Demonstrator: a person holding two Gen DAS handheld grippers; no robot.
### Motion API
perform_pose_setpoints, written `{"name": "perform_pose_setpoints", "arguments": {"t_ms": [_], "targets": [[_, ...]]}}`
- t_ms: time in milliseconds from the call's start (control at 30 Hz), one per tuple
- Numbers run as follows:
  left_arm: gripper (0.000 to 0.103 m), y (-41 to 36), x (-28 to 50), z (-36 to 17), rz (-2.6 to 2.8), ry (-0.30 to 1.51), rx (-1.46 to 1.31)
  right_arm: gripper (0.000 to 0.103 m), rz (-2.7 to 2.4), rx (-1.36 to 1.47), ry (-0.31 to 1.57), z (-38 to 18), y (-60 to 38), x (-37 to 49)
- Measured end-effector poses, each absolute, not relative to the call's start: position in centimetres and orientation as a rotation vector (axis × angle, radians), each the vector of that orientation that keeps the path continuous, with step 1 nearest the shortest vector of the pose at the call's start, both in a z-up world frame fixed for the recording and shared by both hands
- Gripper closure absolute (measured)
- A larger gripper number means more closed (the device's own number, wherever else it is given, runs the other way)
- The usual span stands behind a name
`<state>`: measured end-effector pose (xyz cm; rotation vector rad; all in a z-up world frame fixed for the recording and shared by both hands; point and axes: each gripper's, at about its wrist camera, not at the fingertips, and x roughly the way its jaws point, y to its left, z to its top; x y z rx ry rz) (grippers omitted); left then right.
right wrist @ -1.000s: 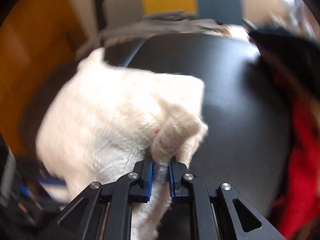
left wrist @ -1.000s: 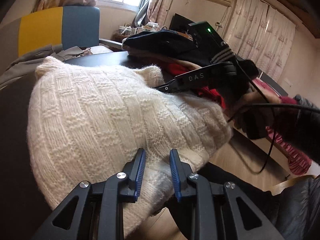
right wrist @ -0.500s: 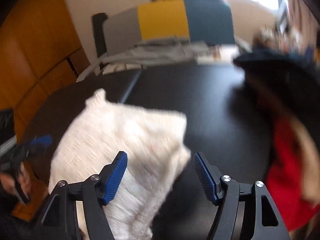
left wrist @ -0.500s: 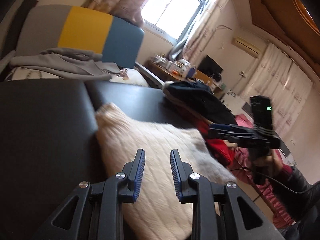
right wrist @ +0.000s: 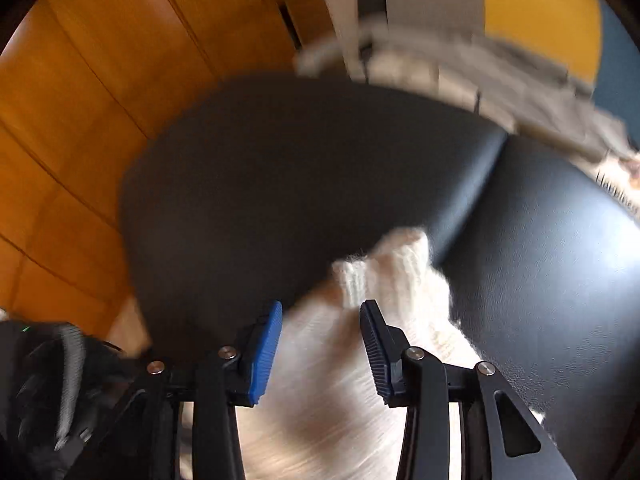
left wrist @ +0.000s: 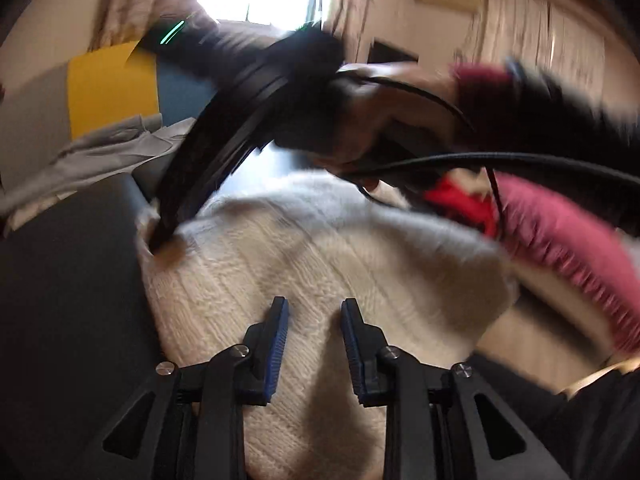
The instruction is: Fold clothes
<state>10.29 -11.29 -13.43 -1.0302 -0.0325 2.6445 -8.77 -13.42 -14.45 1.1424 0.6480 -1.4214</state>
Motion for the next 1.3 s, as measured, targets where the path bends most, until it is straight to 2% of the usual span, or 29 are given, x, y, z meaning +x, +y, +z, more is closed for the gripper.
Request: {"name": "perform_pose_setpoints", "arguments": {"t_ms": [33, 100, 133, 267, 500, 567, 733, 867, 1000, 1133, 1200, 1233, 1267, 1300], "targets": [[0.076, -11.3, 10.0, -13.7, 2.647, -0.061, -1.038, 0.063, -1.416, 1.166, 0.704, -15.9, -14.0, -9.0], [0.076, -11.1, 9.4, -14.1, 2.654, -0.087, -1.041, 0.064, -1.426, 1.169, 0.662, -17.5, -14.0, -10.0], [0.076, -10.7, 9.4, -14.3, 2.669, -0.043, -1.036, 0.067, -1.440, 1.156, 0.631, -17.8, -13.8, -10.3], [0.076, -9.1, 9.4, -14.8, 2.724, 0.062, -1.008, 0.067, -1.467, 1.091, 0.576, -18.2, -12.7, -10.6], [0.073, -10.4, 10.2, -12.9, 2.747, -0.081, -0.949, 0.067, -1.460, 1.133, 0.510, -17.0, -11.2, -11.2], [0.073, -11.0, 10.8, -12.3, 2.759, -0.139, -0.933, 0.064, -1.477, 1.131, 0.488, -15.5, -9.9, -11.1], [0.073, -11.9, 12.6, -11.2, 2.801, -0.210, -0.905, 0.064, -1.520, 1.032, 0.454, -10.5, -3.7, -8.3], [0.073, -12.4, 13.2, -11.1, 2.821, -0.188, -0.926, 0.064, -1.496, 0.969, 0.445, -7.9, 1.4, -4.2], [0.073, -11.6, 12.4, -11.8, 2.792, -0.152, -0.982, 0.064, -1.443, 0.993, 0.500, -8.3, 6.0, 0.1], [0.073, -10.9, 12.1, -13.9, 2.735, -0.133, -1.092, 0.064, -1.498, 1.131, 0.555, -11.7, 9.7, 1.2], [0.073, -10.5, 12.3, -15.3, 2.702, -0.147, -1.137, 0.069, -1.557, 1.200, 0.532, -13.7, 11.5, 0.6], [0.073, -10.4, 12.3, -15.8, 2.682, -0.188, -1.146, 0.078, -1.583, 1.222, 0.515, -14.6, 12.3, 0.3], [0.073, -10.4, 12.3, -16.1, 2.665, -0.225, -1.153, 0.083, -1.603, 1.233, 0.479, -15.4, 12.9, 0.1], [0.073, -10.5, 12.4, -16.0, 2.658, -0.250, -1.154, 0.084, -1.619, 1.238, 0.422, -16.0, 13.6, -0.2]]}}
